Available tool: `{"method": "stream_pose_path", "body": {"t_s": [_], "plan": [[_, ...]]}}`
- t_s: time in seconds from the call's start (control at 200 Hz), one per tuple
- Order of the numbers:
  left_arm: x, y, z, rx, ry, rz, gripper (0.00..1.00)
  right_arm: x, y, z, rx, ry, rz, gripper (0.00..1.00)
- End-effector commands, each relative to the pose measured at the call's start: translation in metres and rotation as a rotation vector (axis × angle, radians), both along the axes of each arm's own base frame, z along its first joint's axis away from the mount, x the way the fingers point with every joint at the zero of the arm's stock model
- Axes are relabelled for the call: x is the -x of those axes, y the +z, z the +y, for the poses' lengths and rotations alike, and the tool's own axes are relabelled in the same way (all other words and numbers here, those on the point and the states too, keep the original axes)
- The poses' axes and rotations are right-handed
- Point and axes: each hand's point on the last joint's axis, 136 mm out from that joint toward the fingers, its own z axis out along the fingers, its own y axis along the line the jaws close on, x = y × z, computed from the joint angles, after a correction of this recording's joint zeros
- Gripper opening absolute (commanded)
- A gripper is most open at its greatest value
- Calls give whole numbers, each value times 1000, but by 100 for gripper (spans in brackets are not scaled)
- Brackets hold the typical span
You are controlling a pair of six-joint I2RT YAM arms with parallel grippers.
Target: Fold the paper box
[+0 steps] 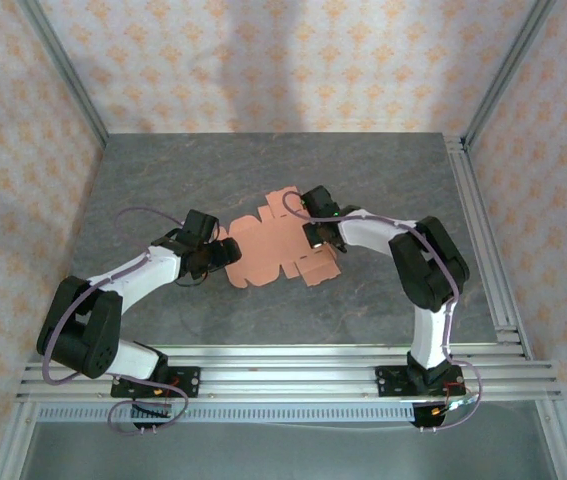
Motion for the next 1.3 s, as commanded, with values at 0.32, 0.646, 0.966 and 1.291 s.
{"method": "stream_pose_path", "body": {"t_s": [0.32,0.646,0.966,1.291], "plan": [[-6,13,2,-8,9,-38,83,-9,14,-8,329,15,-120,0],[-8,15,2,-32,-4,-37,83,2,26,6,-145,-45,20,35],[-11,13,-5,-25,-21,-38,84,-8,23,-6,-155,-83,13,29],[-9,12,-7,-30,-35,-34,85,-12,11,-1,-144,-69,37,10]]}}
